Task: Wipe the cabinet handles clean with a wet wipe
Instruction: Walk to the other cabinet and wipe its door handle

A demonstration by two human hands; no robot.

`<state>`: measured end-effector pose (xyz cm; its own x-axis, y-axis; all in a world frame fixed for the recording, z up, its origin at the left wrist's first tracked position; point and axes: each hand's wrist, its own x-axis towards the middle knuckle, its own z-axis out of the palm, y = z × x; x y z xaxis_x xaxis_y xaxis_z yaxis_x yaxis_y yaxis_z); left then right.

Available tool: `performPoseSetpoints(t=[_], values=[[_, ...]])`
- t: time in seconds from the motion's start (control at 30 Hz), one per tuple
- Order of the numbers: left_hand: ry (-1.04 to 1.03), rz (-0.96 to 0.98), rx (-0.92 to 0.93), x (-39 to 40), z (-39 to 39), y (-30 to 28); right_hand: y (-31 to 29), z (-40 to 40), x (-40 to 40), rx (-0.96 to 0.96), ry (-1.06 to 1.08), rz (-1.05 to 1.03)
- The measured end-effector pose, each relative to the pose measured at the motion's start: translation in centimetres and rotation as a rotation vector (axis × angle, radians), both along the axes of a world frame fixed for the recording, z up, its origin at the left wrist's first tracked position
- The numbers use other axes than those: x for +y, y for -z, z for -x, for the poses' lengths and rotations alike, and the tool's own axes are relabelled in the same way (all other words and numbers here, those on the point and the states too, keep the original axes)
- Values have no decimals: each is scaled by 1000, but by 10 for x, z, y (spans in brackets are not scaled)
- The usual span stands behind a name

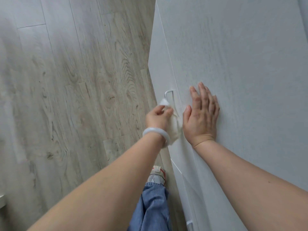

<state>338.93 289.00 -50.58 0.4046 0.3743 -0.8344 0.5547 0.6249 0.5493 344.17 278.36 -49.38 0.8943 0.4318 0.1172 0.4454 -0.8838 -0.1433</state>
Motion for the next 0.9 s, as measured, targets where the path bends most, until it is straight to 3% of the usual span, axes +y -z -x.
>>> performPoseSetpoints(t=[0.27, 0.43, 0.57, 0.63, 0.9], values=[[71, -151, -116, 26, -34, -4, 0, 0, 0, 4, -12, 11], [-3, -36, -113, 8, -22, -2, 0, 0, 0, 6, -10, 18], [-127, 110, 35, -32, 17, -6, 0, 0, 0, 4, -7, 21], [-121, 129, 24, -37, 22, -5, 1, 0, 0, -2, -11, 26], [40, -169, -85, 33, -41, -9, 1, 0, -1, 8, -15, 15]])
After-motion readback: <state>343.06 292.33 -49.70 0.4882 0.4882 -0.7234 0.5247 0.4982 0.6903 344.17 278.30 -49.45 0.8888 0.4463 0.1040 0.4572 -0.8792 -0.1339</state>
